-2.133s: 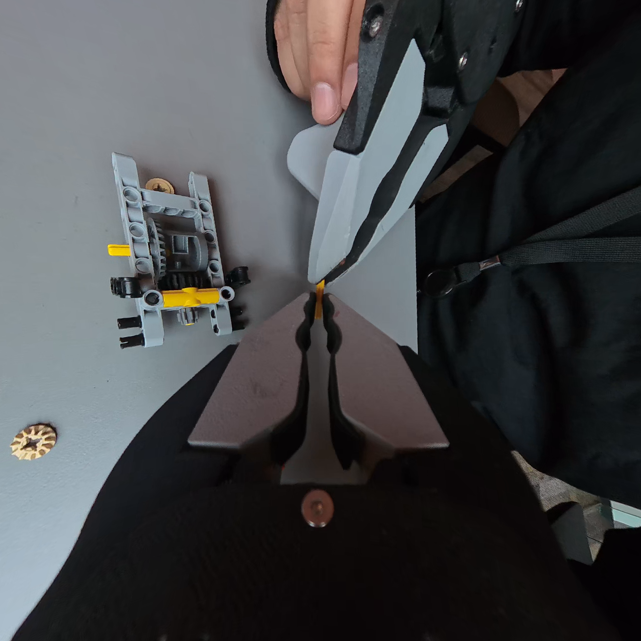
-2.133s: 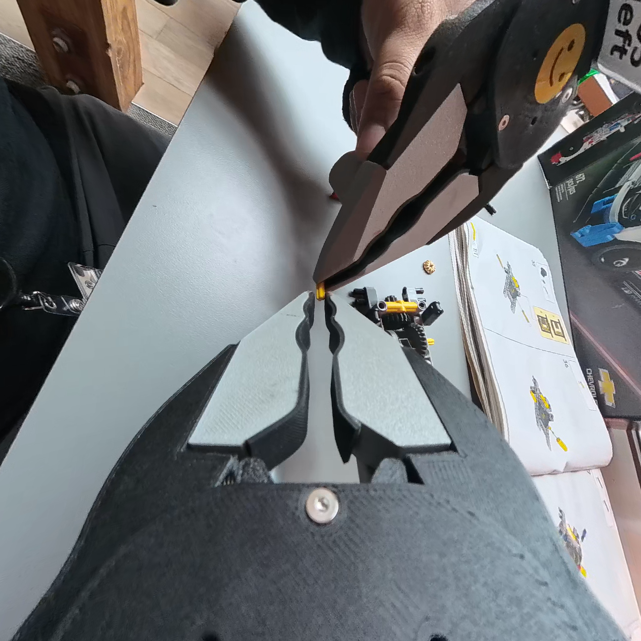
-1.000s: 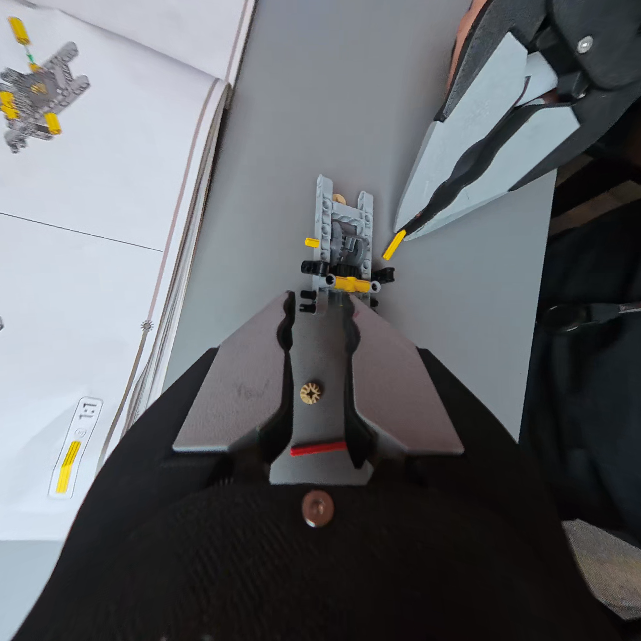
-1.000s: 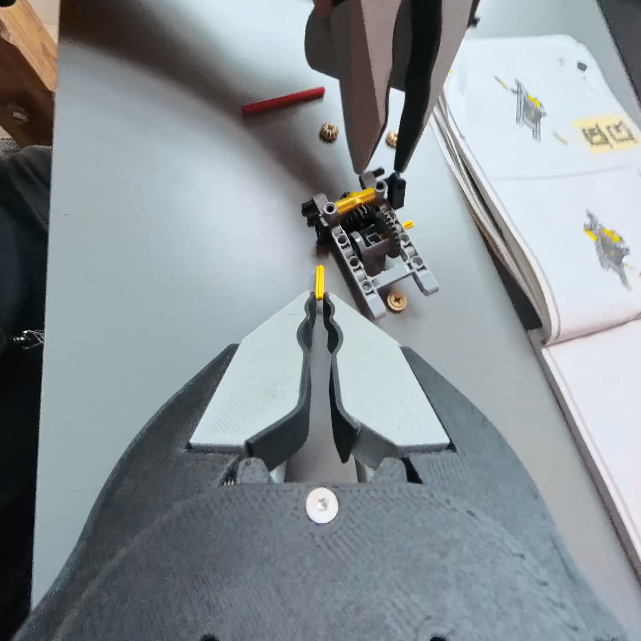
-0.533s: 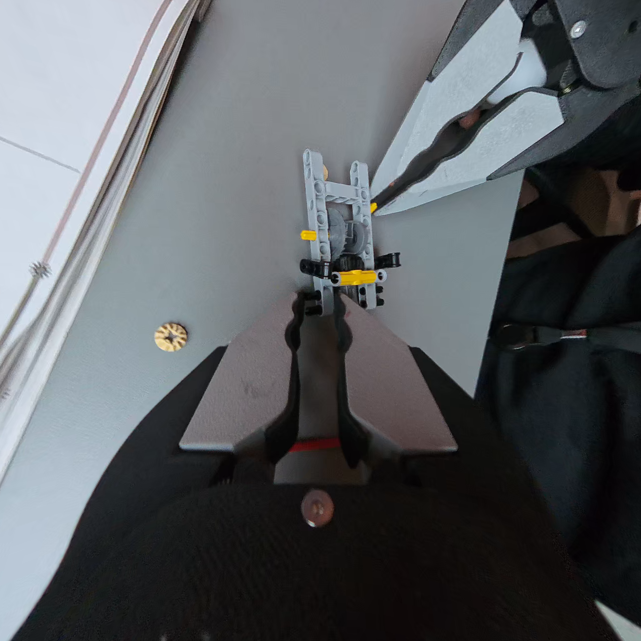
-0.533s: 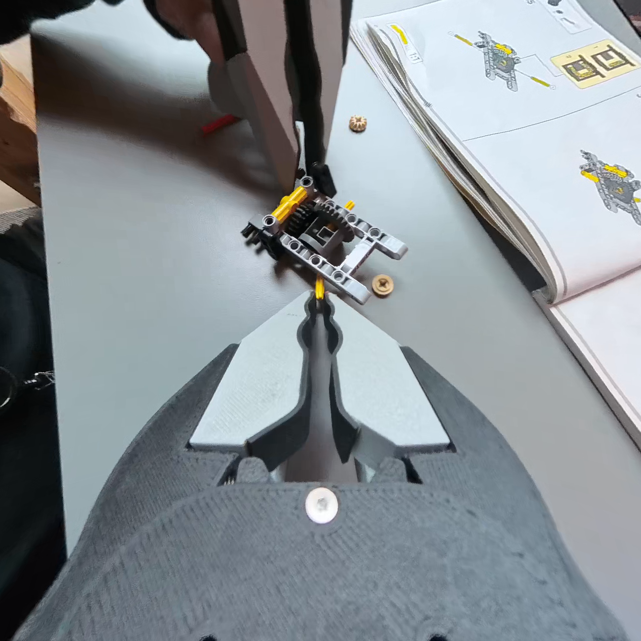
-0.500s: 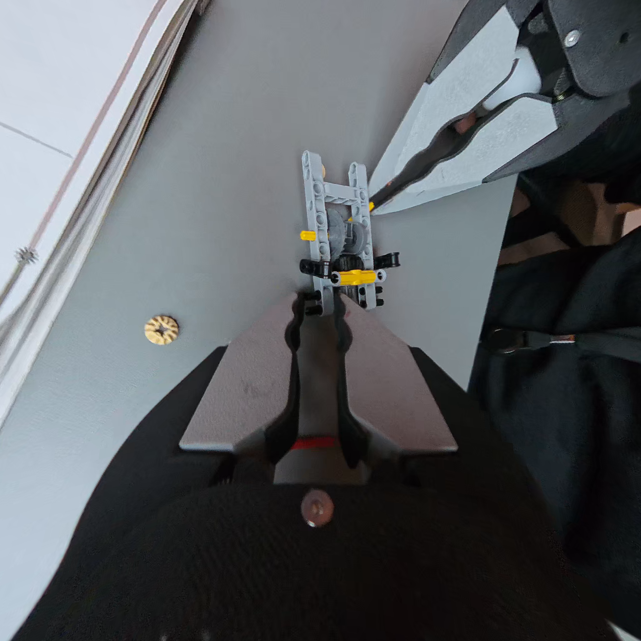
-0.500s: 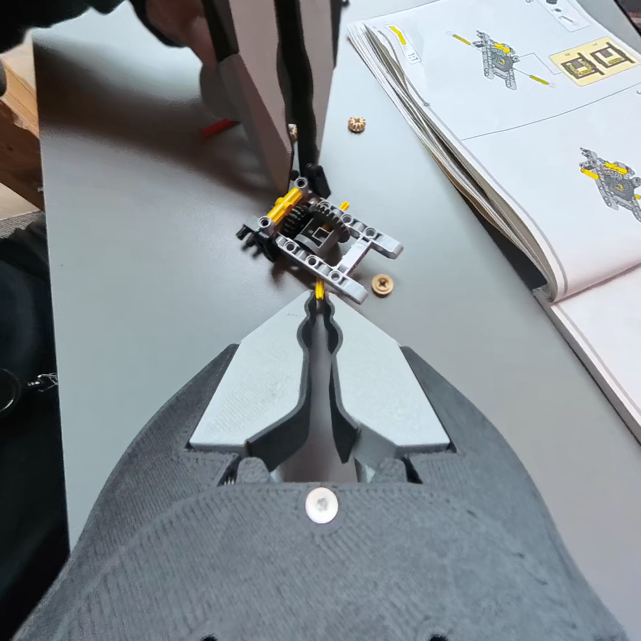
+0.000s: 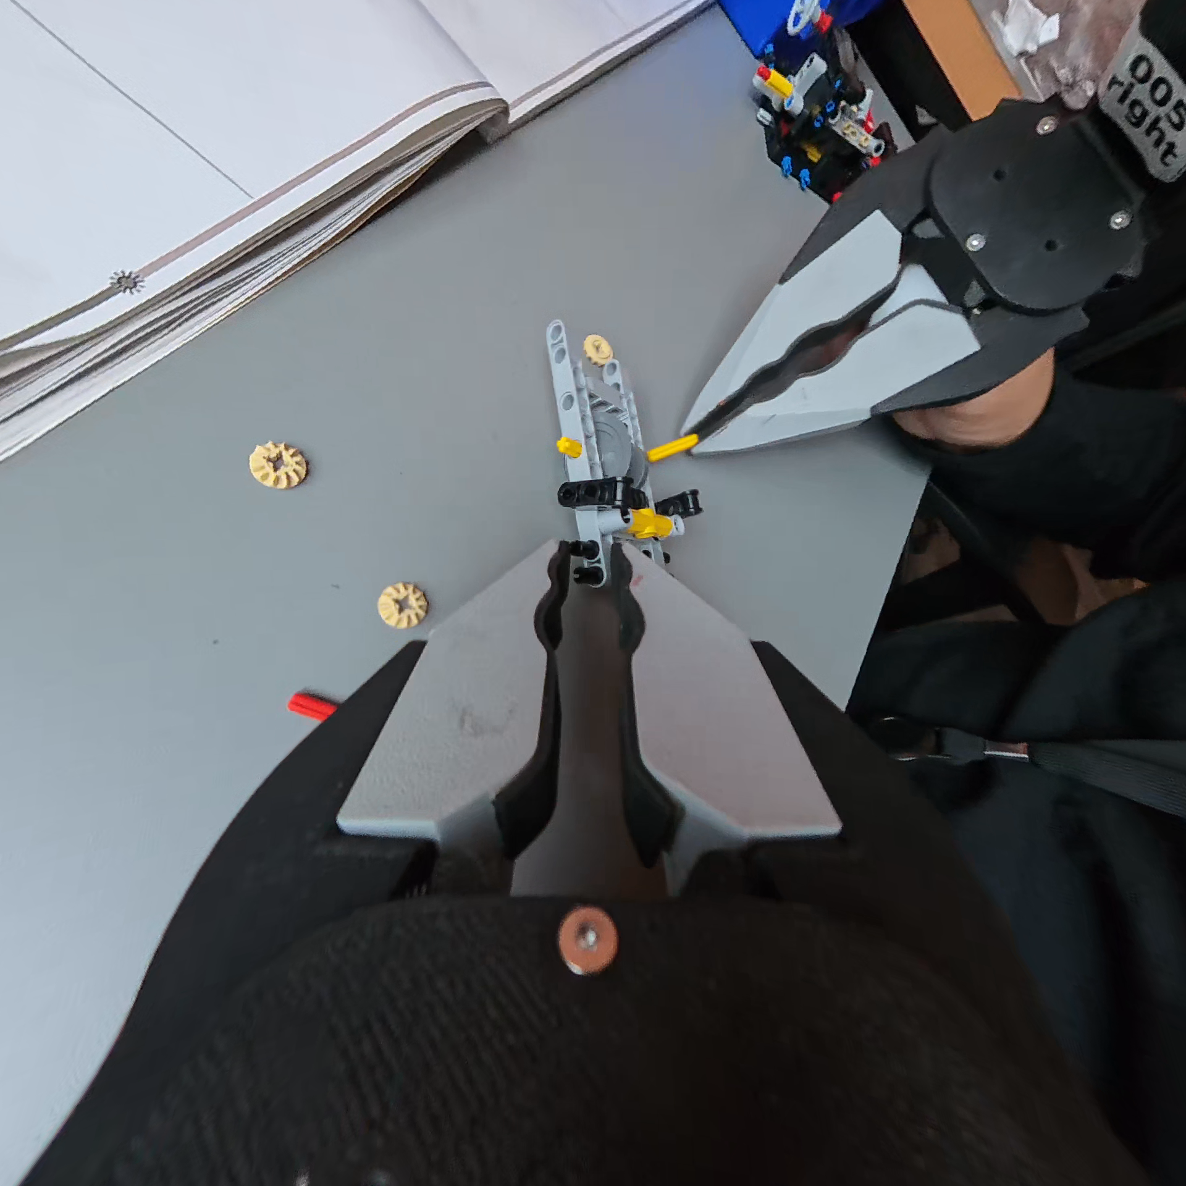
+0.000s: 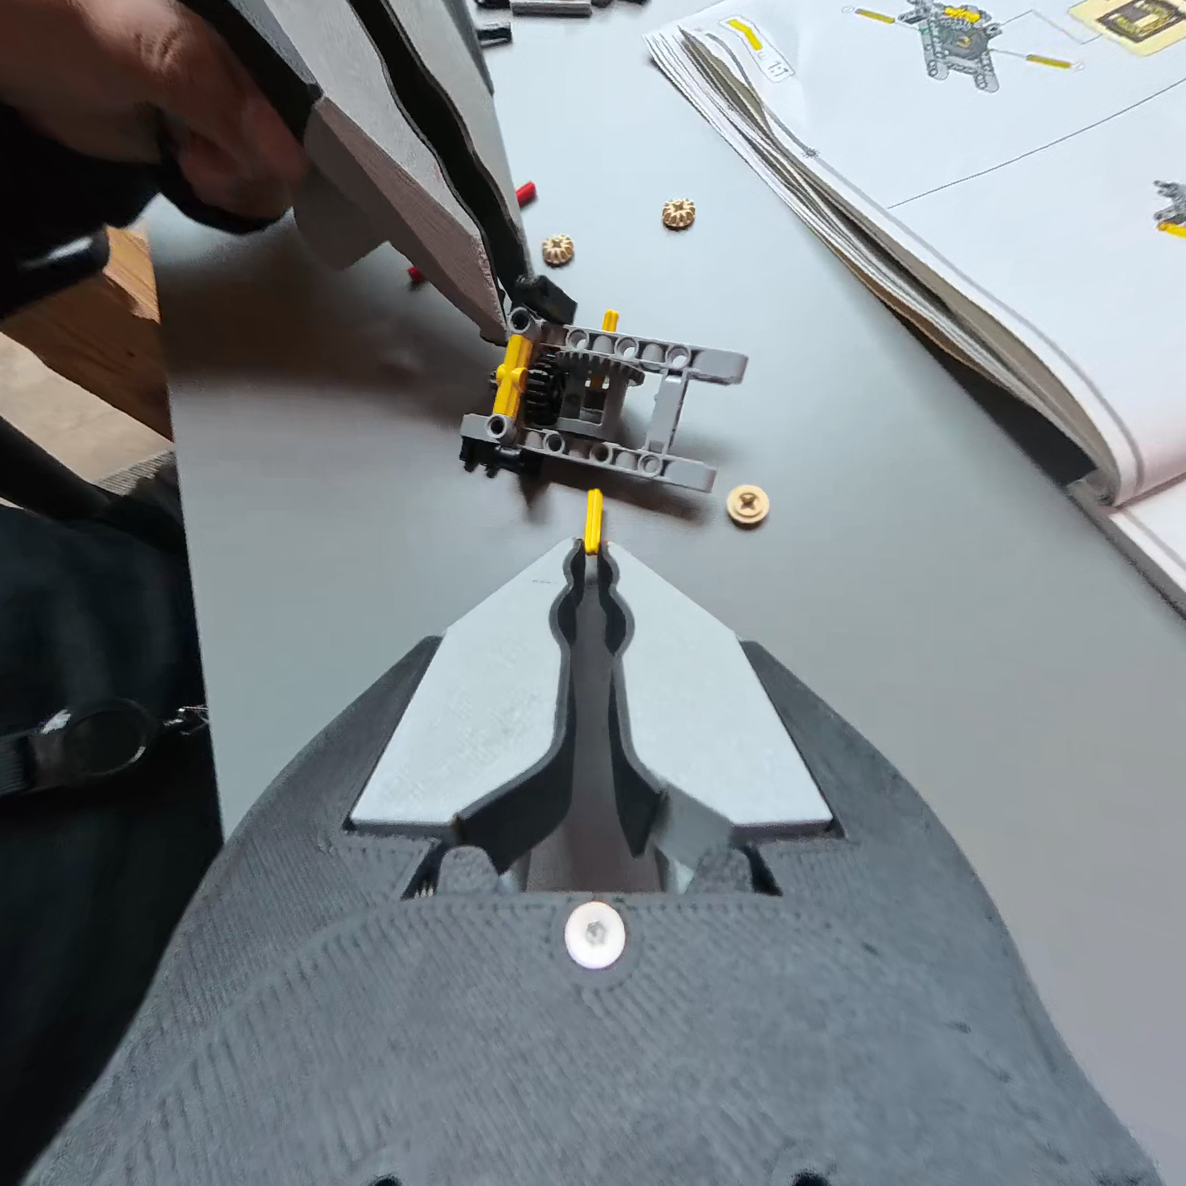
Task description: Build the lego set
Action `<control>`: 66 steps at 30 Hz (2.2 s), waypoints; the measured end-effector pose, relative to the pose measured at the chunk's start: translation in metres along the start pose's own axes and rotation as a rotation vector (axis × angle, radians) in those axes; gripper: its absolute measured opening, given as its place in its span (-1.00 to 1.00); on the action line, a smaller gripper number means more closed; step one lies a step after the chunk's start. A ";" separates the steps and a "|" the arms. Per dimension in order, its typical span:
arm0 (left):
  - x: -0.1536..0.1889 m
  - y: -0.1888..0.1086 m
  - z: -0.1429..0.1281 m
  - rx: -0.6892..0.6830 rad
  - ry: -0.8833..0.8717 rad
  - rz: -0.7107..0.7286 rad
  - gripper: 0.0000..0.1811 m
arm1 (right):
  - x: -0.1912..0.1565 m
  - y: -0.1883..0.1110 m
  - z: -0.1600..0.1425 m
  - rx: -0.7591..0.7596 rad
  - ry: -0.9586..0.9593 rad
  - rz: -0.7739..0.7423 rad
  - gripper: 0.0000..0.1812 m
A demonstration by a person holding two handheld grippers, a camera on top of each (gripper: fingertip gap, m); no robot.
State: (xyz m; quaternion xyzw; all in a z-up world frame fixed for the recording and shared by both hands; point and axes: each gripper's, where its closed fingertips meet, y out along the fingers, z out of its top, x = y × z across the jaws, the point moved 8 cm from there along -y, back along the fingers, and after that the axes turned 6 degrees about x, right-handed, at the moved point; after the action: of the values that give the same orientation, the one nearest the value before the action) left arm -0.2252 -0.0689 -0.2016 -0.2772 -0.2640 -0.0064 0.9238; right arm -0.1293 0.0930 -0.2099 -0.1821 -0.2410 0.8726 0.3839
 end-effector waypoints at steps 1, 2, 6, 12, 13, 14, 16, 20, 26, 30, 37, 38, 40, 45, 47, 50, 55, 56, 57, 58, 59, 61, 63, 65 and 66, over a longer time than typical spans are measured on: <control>0.000 -0.001 -0.002 0.010 -0.010 0.007 -0.90 | -0.001 0.001 0.000 0.000 0.014 0.007 -1.00; 0.000 -0.002 -0.004 0.014 -0.019 0.011 -0.89 | -0.002 0.002 0.000 -0.002 0.024 0.009 -1.00; -0.003 -0.003 -0.014 0.001 -0.050 0.034 -0.87 | -0.003 0.007 0.003 0.004 0.037 0.032 -1.00; 0.001 -0.011 -0.010 -0.004 -0.012 0.042 -0.81 | -0.005 0.010 0.006 0.007 0.033 0.044 -1.00; 0.002 -0.013 -0.006 0.000 0.003 0.051 -0.77 | -0.004 0.010 0.006 0.008 0.035 0.045 -1.00; 0.002 -0.015 -0.001 0.006 0.022 0.061 -0.73 | -0.004 0.010 0.007 0.010 0.037 0.045 -1.00; 0.003 -0.016 0.008 0.011 0.075 0.064 -0.70 | -0.001 0.010 0.007 0.010 0.045 0.045 -1.00; 0.008 -0.008 0.013 -0.049 0.151 0.042 -0.65 | 0.002 0.012 0.008 0.010 0.070 0.056 -1.00; 0.005 0.006 0.004 -0.130 0.205 0.024 -0.75 | 0.003 0.012 0.009 0.019 0.095 0.082 -1.00; 0.004 0.007 0.001 -0.127 0.183 -0.005 -0.76 | 0.005 0.012 0.010 0.028 0.107 0.102 -1.00; -0.002 0.006 -0.004 -0.110 0.128 -0.065 -0.76 | 0.008 0.014 0.015 0.030 0.051 0.151 -1.00; -0.003 0.006 -0.004 -0.111 0.132 -0.068 -0.76 | 0.009 0.014 0.015 0.025 0.032 0.157 -1.00; -0.003 0.005 -0.003 -0.113 0.156 -0.066 -0.76 | 0.010 0.015 0.017 0.009 -0.016 0.166 -1.00; -0.001 0.005 0.000 -0.140 0.244 -0.050 -0.77 | 0.008 0.014 0.024 -0.070 -0.222 0.139 -1.00; 0.000 0.006 0.001 -0.148 0.268 -0.040 -0.77 | 0.008 0.016 0.025 -0.092 -0.294 0.127 -1.00; 0.002 0.009 0.001 -0.157 0.273 -0.067 -0.77 | 0.006 0.020 0.025 -0.087 -0.323 0.149 -1.00; 0.003 0.010 0.001 -0.154 0.265 -0.070 -0.77 | 0.007 0.017 0.024 -0.057 -0.294 0.147 -1.00; 0.003 0.010 0.001 -0.152 0.266 -0.068 -0.77 | 0.007 0.017 0.024 -0.053 -0.295 0.145 -1.00; 0.003 0.010 0.001 -0.152 0.266 -0.066 -0.77 | 0.007 0.016 0.023 -0.050 -0.297 0.144 -1.00; 0.003 0.011 0.001 -0.153 0.266 -0.063 -0.77 | 0.008 0.017 0.022 -0.046 -0.298 0.145 -1.00; 0.004 0.011 0.001 -0.152 0.269 -0.060 -0.77 | 0.008 0.018 0.021 -0.041 -0.299 0.149 -1.00; 0.005 0.011 0.001 -0.150 0.283 -0.054 -0.77 | 0.009 0.019 0.020 -0.020 -0.303 0.164 -1.00; 0.005 0.011 0.000 -0.151 0.287 -0.054 -0.77 | 0.009 0.019 0.019 -0.004 -0.320 0.179 -1.00; 0.005 0.010 0.000 -0.145 0.281 -0.049 -0.77 | 0.010 0.020 0.019 0.008 -0.320 0.179 -1.00; 0.005 0.010 0.000 -0.141 0.280 -0.046 -0.77 | 0.010 0.020 0.019 0.012 -0.320 0.178 -1.00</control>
State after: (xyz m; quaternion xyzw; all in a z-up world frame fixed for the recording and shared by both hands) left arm -0.2192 -0.0596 -0.2047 -0.3317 -0.1378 -0.0847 0.9294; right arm -0.1569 0.0835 -0.2071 -0.0591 -0.2769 0.9223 0.2628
